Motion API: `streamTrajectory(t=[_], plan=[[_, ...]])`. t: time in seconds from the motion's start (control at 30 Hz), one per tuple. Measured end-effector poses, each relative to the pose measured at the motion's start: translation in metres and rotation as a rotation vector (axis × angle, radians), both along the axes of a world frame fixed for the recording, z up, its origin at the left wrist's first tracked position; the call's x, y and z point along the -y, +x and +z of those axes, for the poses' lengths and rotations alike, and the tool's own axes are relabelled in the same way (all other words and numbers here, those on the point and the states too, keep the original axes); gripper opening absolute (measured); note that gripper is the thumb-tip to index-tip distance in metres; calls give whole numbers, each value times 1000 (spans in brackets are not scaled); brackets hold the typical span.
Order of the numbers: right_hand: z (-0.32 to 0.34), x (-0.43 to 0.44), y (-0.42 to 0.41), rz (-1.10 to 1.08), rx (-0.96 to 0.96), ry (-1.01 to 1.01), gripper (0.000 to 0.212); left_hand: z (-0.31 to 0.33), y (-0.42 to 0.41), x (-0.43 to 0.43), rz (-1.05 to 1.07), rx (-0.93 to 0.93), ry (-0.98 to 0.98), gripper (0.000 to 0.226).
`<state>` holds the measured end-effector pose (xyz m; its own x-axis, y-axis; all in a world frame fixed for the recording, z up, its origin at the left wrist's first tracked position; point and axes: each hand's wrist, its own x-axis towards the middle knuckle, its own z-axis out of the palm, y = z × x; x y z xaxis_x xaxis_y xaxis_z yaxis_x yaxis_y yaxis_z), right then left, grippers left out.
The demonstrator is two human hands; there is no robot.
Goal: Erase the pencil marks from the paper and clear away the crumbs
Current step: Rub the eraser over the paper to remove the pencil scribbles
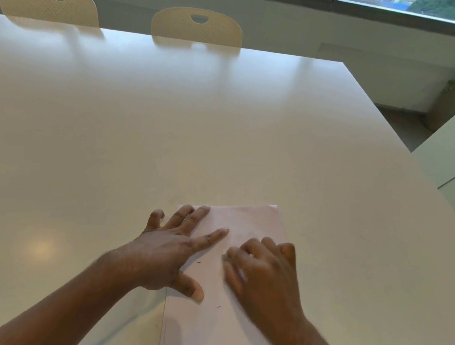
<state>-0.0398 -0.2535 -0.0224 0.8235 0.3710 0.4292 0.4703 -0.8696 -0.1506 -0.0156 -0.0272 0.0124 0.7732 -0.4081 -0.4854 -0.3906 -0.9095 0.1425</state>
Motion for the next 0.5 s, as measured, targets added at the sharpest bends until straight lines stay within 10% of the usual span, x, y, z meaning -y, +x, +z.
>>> streamTrajectory(t=[0.5], plan=[[1,22,58,-235,-96,64,16,2,-1,1,7,0,0,114]])
